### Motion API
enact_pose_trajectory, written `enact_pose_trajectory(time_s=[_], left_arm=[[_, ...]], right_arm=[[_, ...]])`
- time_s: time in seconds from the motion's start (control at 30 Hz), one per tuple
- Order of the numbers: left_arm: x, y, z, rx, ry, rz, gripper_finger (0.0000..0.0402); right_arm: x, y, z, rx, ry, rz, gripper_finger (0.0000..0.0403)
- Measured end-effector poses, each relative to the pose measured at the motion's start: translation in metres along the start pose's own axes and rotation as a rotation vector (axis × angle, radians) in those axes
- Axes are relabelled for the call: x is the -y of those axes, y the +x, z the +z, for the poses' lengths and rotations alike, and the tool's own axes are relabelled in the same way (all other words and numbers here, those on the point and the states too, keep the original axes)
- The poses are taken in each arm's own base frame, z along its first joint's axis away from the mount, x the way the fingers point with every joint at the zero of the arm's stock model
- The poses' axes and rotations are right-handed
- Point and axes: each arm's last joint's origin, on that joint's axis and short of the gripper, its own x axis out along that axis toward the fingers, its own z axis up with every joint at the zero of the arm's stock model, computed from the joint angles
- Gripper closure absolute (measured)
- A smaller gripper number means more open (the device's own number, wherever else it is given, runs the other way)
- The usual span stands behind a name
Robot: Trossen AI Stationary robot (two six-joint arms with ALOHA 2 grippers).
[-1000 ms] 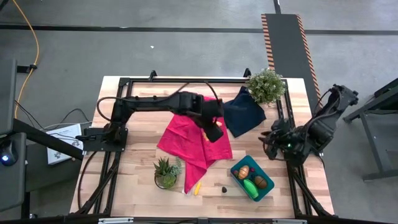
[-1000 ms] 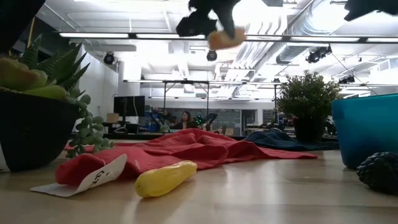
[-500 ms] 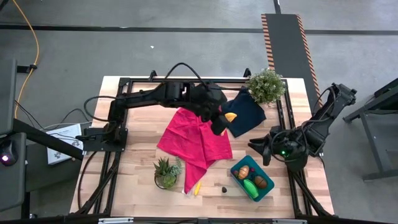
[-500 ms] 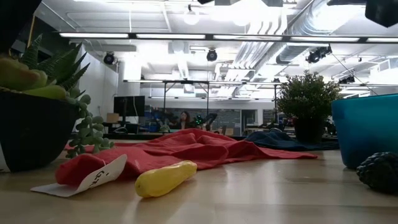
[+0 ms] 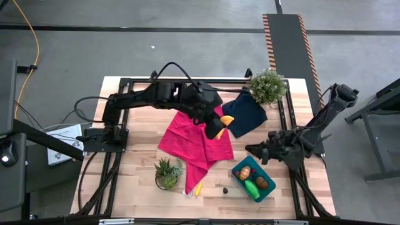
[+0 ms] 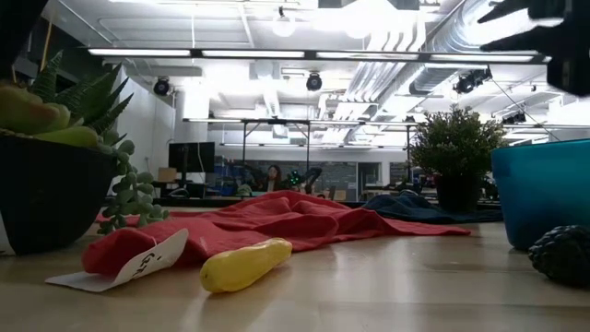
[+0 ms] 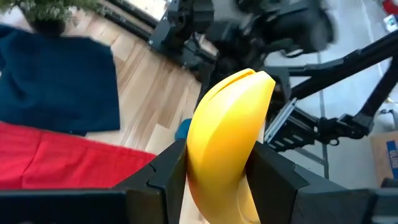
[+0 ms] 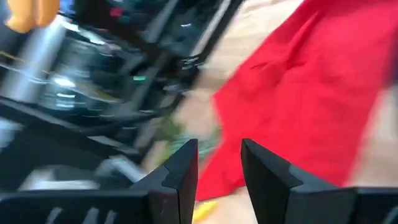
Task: Pick and placing Produce into tupperware
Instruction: Put the banana into the blue bin
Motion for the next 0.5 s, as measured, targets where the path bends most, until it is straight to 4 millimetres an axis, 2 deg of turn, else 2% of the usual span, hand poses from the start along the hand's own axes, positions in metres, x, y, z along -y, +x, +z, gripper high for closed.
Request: enact_pose_trajectory(time_s=[0.1, 0.23, 0.37, 0.5], left_arm=[[0.004, -0.007, -0.001, 0.011, 0.009, -0.007, 0.0262], [0.005, -0.010, 0.001, 0.034, 0.017, -0.020, 0.0262], [0.008, -0.012, 0.006, 0.078, 0.015, -0.070, 0.0261], [0.014, -0.014, 0.010, 0.120, 0.015, -0.129, 0.0261]], right_arm=[[0.010, 0.003, -0.007, -0.027, 0.080, 0.174, 0.0289], [0.015, 0.001, 0.005, 0.062, 0.111, 0.395, 0.0289], [0.011, 0.003, 0.021, 0.162, 0.061, 0.489, 0.0288], [0.002, 0.013, 0.032, 0.172, 0.020, 0.517, 0.0288]])
